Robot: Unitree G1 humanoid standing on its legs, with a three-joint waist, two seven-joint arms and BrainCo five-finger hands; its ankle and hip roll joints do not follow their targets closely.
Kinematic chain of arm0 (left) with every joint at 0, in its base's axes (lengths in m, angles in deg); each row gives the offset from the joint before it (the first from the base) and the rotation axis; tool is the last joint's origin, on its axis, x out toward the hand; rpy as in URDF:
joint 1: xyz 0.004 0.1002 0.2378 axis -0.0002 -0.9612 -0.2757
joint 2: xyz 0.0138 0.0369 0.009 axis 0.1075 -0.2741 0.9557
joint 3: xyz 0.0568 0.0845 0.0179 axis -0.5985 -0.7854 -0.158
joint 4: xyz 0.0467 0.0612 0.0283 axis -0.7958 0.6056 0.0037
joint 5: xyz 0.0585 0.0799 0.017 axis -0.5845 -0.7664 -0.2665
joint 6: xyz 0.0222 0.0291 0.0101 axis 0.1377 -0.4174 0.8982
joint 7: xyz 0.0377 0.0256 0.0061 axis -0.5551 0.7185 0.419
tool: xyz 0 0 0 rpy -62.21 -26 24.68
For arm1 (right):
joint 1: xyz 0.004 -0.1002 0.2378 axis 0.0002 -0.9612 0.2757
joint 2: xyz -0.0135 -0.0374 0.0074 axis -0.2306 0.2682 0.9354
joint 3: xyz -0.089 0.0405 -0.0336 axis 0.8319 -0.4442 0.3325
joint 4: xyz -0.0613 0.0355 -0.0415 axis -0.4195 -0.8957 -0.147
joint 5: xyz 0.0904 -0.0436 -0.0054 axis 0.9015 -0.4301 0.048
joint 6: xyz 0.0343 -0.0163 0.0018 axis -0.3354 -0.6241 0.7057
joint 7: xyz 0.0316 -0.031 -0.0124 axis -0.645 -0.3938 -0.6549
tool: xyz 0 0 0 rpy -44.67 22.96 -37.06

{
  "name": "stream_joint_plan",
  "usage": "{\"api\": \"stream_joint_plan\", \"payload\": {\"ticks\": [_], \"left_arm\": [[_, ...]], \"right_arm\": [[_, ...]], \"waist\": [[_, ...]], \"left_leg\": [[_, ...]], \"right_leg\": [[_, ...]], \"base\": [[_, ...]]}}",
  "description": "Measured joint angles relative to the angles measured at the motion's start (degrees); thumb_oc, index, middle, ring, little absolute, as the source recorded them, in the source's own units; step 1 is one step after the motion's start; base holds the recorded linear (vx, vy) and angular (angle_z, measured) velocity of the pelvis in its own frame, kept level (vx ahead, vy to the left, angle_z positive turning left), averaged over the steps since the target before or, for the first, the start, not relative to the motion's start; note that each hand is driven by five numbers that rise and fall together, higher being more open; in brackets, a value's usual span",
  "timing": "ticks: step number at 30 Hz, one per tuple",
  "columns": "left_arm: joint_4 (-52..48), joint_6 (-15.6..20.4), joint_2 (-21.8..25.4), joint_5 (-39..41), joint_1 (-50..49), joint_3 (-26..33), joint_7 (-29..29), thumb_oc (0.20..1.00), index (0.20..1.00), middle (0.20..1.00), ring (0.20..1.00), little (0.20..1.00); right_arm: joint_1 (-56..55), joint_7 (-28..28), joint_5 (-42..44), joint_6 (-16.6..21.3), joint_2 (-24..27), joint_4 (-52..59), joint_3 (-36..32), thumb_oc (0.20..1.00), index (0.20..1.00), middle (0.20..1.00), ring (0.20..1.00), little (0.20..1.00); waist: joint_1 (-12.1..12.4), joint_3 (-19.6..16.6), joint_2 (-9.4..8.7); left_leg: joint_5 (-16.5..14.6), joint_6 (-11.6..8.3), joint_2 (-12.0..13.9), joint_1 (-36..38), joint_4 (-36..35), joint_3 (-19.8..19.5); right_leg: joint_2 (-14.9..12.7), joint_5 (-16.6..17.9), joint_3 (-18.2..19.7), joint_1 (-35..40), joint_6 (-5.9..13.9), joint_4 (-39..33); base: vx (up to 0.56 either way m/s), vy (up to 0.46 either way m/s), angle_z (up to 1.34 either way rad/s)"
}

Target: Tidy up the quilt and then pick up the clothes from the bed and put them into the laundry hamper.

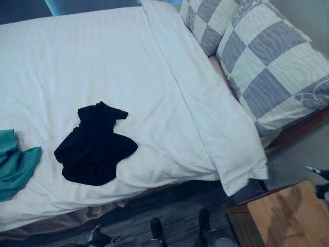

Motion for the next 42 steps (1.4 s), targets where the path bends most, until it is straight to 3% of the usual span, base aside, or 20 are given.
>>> {"api": "stream_joint_plan", "payload": {"ticks": [1, 2, 3, 6, 10, 12, 13, 15, 19, 21, 24, 29, 32, 33, 34, 35, 41, 42], "left_arm": [[0.3, -0.3, -0.2, 0.0, 0.0, 0.0, 0.1, 1.0, 1.0, 1.0, 1.0, 1.0], [0.4, -0.6, -1.5, 0.0, -0.8, 0.0, 0.7, 1.0, 1.0, 1.0, 1.0, 1.0], [0.3, -0.5, -2.1, 0.0, -1.2, -0.1, 0.7, 1.0, 1.0, 1.0, 1.0, 1.0], [0.3, -0.5, -3.6, 0.0, -1.9, -0.1, 1.0, 1.0, 1.0, 1.0, 1.0, 1.0], [-0.7, -0.3, -3.7, 1.0, 0.0, -0.1, 0.9, 1.0, 1.0, 1.0, 1.0, 1.0], [-1.3, 0.4, -3.6, 3.5, 3.4, -0.1, 0.8, 1.0, 1.0, 1.0, 1.0, 1.0], [-1.3, 0.7, -3.5, 5.3, 5.5, -0.1, 1.0, 1.0, 1.0, 1.0, 1.0, 1.0], [-1.3, 0.8, -3.3, 6.0, 6.6, 0.1, 1.0, 1.0, 1.0, 1.0, 1.0, 1.0], [-1.0, 1.0, -2.5, 10.1, 7.8, 1.6, 1.1, 1.0, 1.0, 1.0, 1.0, 1.0], [-0.6, 1.0, -1.8, 10.6, 8.6, 2.6, 1.2, 1.0, 1.0, 1.0, 1.0, 1.0], [-0.8, 0.8, -0.3, 12.2, 11.7, 2.8, 1.7, 1.0, 1.0, 1.0, 1.0, 1.0], [-3.9, 0.8, -0.9, 12.4, 14.1, 2.3, 2.6, 1.0, 1.0, 1.0, 1.0, 1.0], [-3.8, 0.6, -1.5, 12.3, 13.2, 2.2, 2.6, 1.0, 1.0, 1.0, 1.0, 1.0], [-3.7, 0.3, -1.6, 12.3, 12.3, 2.1, 2.6, 1.0, 1.0, 1.0, 1.0, 1.0], [-3.4, 0.2, -1.7, 12.3, 12.1, 2.1, 2.6, 1.0, 1.0, 1.0, 1.0, 1.0], [-2.5, -0.3, -1.8, 12.2, 11.8, 2.2, 2.6, 1.0, 1.0, 1.0, 1.0, 1.0], [-0.1, -0.9, -4.1, 11.6, 11.0, 2.1, 2.8, 1.0, 1.0, 1.0, 1.0, 1.0], [0.0, -0.8, -5.7, 11.6, 8.6, 1.9, 2.8, 1.0, 1.0, 1.0, 1.0, 1.0]], "right_arm": [[0.0, 0.8, 0.9, -0.1, 0.0, 0.3, -1.0, 1.0, 1.0, 1.0, 1.0, 1.0], [0.0, 4.3, 1.6, 0.0, 0.0, 3.5, -3.8, 0.649, 0.649, 0.649, 0.649, 0.649], [0.1, 5.5, 1.7, 0.5, 0.1, 5.1, -4.1, 0.2, 0.2, 0.2, 0.2, 0.2], [1.8, 8.0, 2.8, 2.9, 0.1, 14.9, -2.3, 0.2, 0.2, 0.2, 0.2, 0.2], [11.8, 7.7, 2.6, 5.1, 0.8, 21.0, 8.4, 0.2, 0.2, 0.2, 0.2, 0.2], [23.1, 5.9, 2.5, 5.7, -0.8, 20.5, 15.3, 0.2, 0.2, 0.2, 0.2, 0.2], [27.0, 5.8, 2.6, 6.0, -0.8, 18.6, 16.6, 0.2, 0.2, 0.2, 0.2, 0.2], [29.6, 4.8, 2.5, 5.8, -1.2, 15.4, 17.1, 0.2, 0.2, 0.2, 0.2, 0.2], [27.0, 3.3, 0.7, 4.7, -3.1, 7.2, 16.9, 0.2, 0.2, 0.2, 0.2, 0.2], [25.9, 3.5, 0.2, 7.0, -5.1, 7.6, 15.1, 0.2, 0.2, 0.2, 0.2, 0.2], [24.7, 3.5, -1.5, 7.9, -7.1, 7.4, 13.3, 0.2, 0.2, 0.2, 0.2, 0.2], [12.6, 1.6, -1.8, 7.8, -16.9, 3.0, 9.8, 0.2, 0.2, 0.2, 0.2, 0.2], [3.6, -1.1, -1.8, 3.9, -20.8, -7.9, 11.1, 0.2, 0.2, 0.2, 0.2, 0.2], [-0.4, -2.7, -1.7, 0.2, -23.0, -14.3, 12.8, 0.2, 0.2, 0.2, 0.2, 0.2], [-2.6, -3.1, -1.8, -0.5, -24.1, -16.9, 13.1, 0.366, 0.366, 0.366, 0.366, 0.366], [-5.4, -4.0, -1.8, -2.0, -25.1, -19.7, 13.9, 1.0, 1.0, 1.0, 1.0, 1.0], [-7.9, -6.6, -6.3, -4.2, -28.1, -24.5, 21.8, 1.0, 1.0, 1.0, 1.0, 1.0], [-6.4, -7.1, -8.0, -4.2, -28.9, -23.8, 23.0, 1.0, 1.0, 1.0, 1.0, 1.0]], "waist": [[0.0, -0.1, 0.03], [0.0, -0.6, 0.46], [0.1, -0.9, 0.58], [0.4, -1.2, 0.95], [1.4, -0.2, 1.73], [4.1, 3.7, 3.13], [5.4, 7.0, 4.1], [6.8, 9.8, 4.73], [6.5, 15.3, 3.96], [5.4, 16.9, 3.21], [4.6, 17.3, 2.24], [4.3, 15.4, 0.09], [3.4, 11.1, -0.21], [3.0, 9.9, -0.4], [2.9, 8.9, -0.41], [2.6, 7.5, -0.49], [1.5, 3.5, -1.16], [1.6, 0.9, -0.89]], "left_leg": [[0.0, 0.0, 0.0, 0.0, 0.0, 0.0], [0.0, 0.0, -0.1, 0.0, 0.0, 0.1], [0.0, 0.0, -0.1, -0.1, 0.0, 0.1], [0.3, 0.13, -0.1, -0.8, 0.1, 0.2], [2.8, 0.61, -0.2, -5.9, 0.4, -0.3], [2.5, 0.51, 0.0, -10.5, 3.5, -0.8], [2.1, 0.01, 0.0, -12.0, 4.7, -1.0], [2.0, -0.09, -0.2, -14.0, 5.4, -0.9], [1.0, 1.06, -0.7, -16.4, 7.8, -0.7], [0.6, 1.56, -0.9, -16.5, 8.3, 0.1], [0.3, 1.89, -1.1, -15.6, 8.0, 0.1], [-0.1, 1.55, -1.8, -5.3, 2.8, 0.0], [0.1, 1.21, -2.1, -2.9, 0.3, -1.2], [0.1, 1.2, -2.0, -1.5, 0.3, -1.3], [0.0, 1.16, -2.1, -1.2, 0.3, -1.3], [0.0, 1.16, -2.2, -0.9, 0.3, -1.3], [-1.5, 0.67, -2.0, 2.6, 0.0, -2.4], [-2.0, 0.13, -2.0, 2.8, -0.1, -2.4]], "right_leg": [[0.0, 0.0, 0.1, 0.0, 0.0, 0.0], [-0.1, 0.0, 0.2, -0.1, 0.0, 0.0], [-0.1, 0.0, 0.3, -0.2, 0.0, 0.0], [0.0, 0.3, 0.5, -0.9, 0.3, 0.0], [0.0, 2.3, 0.4, -5.9, 0.69, 0.0], [-0.1, 2.7, -0.1, -8.9, 0.56, 0.1], [-0.3, 2.8, 0.0, -10.1, 0.52, 0.4], [-0.5, 2.8, 0.3, -12.1, 0.49, 1.1], [-1.8, 1.2, 0.6, -16.5, -0.21, 7.7], [-2.2, 1.2, 1.1, -17.3, -0.06, 8.6], [-2.4, 0.9, 0.9, -16.5, 0.07, 8.6], [-2.1, 1.2, 0.1, -5.0, 0.47, 1.7], [-1.9, 0.8, -1.4, -2.1, 0.8, 0.4], [-1.9, 0.9, -1.6, -0.8, 0.79, 0.4], [-1.9, 0.9, -1.7, -0.6, 0.8, 0.4], [-1.9, 0.9, -1.6, -0.5, 0.8, 0.4], [-2.0, -0.5, -1.6, 3.0, 1.07, 0.1], [-2.0, -1.6, -1.3, 3.0, 0.84, 0.1]], "base": [[0.04, 0.007, -0.05], [0.01, 0.002, -0.03], [0.0, -0.012, -0.03], [-0.11, -0.029, -0.02], [-0.16, -0.039, 0.05], [-0.22, -0.028, 0.14], [-0.16, -0.003, 0.05], [-0.08, 0.01, 0.01], [-0.05, 0.013, -0.03], [-0.01, 0.026, -0.1], [0.03, 0.058, 0.03], [0.09, 0.045, 0.04], [0.11, 0.024, 0.16], [0.12, 0.004, 0.09], [0.12, -0.011, -0.1], [0.11, -0.018, -0.14], [0.09, -0.012, -0.03], [-0.02, 0.017, -0.07]]}}
